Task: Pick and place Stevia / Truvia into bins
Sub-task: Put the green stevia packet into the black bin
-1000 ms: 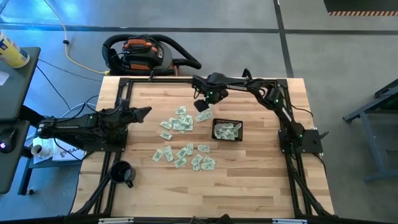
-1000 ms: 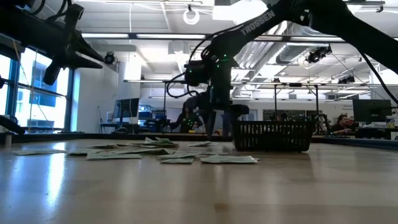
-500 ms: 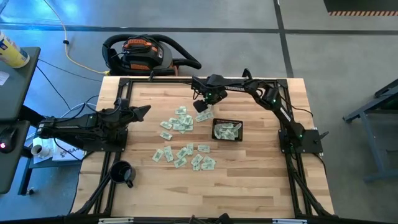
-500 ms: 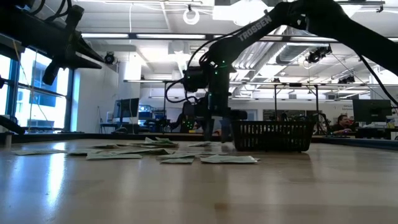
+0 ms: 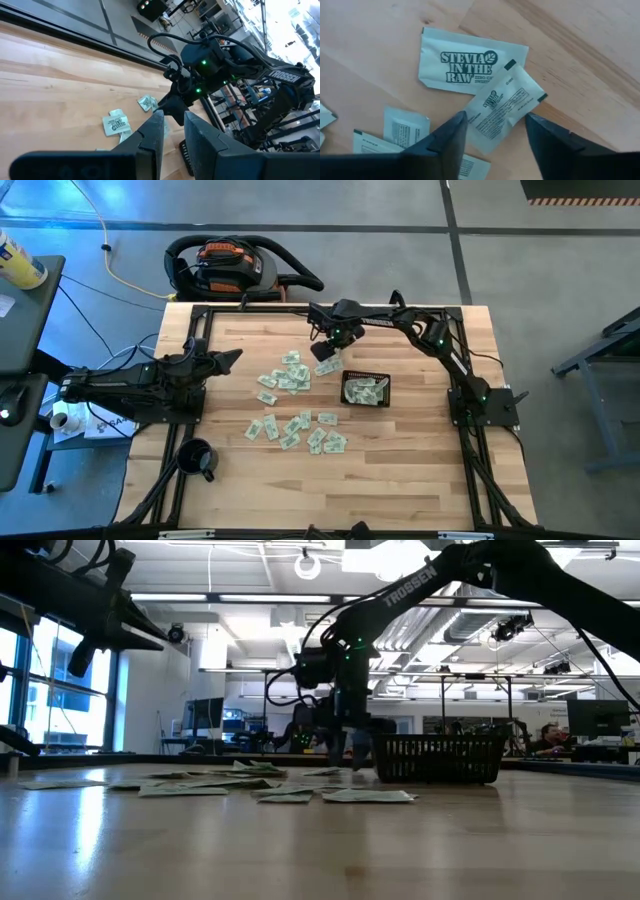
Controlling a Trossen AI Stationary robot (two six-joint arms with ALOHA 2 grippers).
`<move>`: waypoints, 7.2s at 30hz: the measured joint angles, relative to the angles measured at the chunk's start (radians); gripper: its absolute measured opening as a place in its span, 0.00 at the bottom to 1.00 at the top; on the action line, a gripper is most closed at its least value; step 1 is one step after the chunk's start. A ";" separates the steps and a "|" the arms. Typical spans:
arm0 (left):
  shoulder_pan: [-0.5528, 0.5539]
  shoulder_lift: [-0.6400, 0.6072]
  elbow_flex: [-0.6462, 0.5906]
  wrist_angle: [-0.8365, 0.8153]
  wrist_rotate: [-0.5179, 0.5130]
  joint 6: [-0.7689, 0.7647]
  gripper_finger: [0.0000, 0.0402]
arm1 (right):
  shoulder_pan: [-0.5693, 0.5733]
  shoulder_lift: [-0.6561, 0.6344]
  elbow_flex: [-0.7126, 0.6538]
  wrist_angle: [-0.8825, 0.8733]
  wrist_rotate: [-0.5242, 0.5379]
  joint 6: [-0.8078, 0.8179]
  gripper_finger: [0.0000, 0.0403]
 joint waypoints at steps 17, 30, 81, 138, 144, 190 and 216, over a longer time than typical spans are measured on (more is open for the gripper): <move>0.000 0.000 0.000 0.000 0.003 -0.001 0.28 | -0.001 0.001 -0.001 -0.003 -0.019 -0.017 0.14; 0.000 0.000 0.000 0.000 0.003 -0.001 0.28 | 0.021 -0.009 0.020 -0.062 -0.047 -0.086 0.02; 0.000 0.000 0.000 0.003 0.013 0.154 0.28 | 0.173 -0.536 -0.601 0.016 -0.044 -0.256 0.62; 0.000 0.000 0.000 0.045 -0.071 0.030 0.28 | -0.026 0.114 0.207 -0.064 0.015 -0.794 0.57; 0.000 0.000 0.000 0.045 -0.070 0.032 0.28 | -0.045 0.116 0.207 -0.090 -0.002 -0.760 0.35; 0.000 0.000 0.000 0.046 0.002 0.083 0.28 | -0.070 0.026 0.087 0.041 -0.036 -0.853 0.60; 0.000 0.000 0.000 0.010 -0.051 0.079 0.28 | -0.017 -0.003 0.175 -0.261 -0.089 -0.650 0.01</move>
